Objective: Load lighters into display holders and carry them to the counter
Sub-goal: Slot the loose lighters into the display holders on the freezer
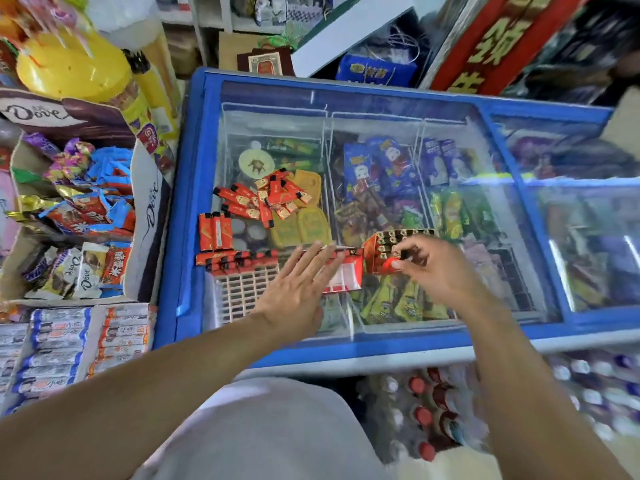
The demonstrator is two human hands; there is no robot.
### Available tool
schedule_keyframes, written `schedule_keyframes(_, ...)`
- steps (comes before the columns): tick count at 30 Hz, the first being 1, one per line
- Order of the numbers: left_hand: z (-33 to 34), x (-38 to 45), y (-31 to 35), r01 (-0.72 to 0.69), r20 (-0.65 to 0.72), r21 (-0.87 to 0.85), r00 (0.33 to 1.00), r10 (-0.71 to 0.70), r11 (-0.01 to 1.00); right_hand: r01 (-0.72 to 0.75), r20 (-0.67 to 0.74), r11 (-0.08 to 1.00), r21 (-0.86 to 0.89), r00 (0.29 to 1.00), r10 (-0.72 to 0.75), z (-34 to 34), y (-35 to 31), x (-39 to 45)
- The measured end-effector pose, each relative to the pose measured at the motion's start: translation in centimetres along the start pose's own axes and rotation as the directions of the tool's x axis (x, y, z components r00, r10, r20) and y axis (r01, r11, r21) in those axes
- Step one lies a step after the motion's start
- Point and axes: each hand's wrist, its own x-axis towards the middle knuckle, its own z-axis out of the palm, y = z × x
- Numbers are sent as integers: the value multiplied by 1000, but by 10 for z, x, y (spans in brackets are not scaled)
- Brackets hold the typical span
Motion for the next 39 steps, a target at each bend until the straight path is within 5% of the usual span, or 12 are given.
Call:
schedule_keyframes(8,-14,71,46,-137,180,176,978,105,975,-237,-282,938,-253,946,163,-17,68,14)
schedule_keyframes(18,-19,93,53,-140,318,326,948,31,935,-120,-250,957,-265,967,52,-8,96,49)
schedule_keyframes(31,-18,92,51,-104,299,187,953,44,977,-36,-218,944,-327,975,-38,1,101,54)
schedule_keyframes(36,-10,66,30,-59,143,123,989,41,991,-69,-431,971,-230,902,-38,-15,64,56)
schedule_keyframes(39,-2,38,5,69,69,98,995,-76,993,26,-320,980,-198,943,-89,-1,13,71)
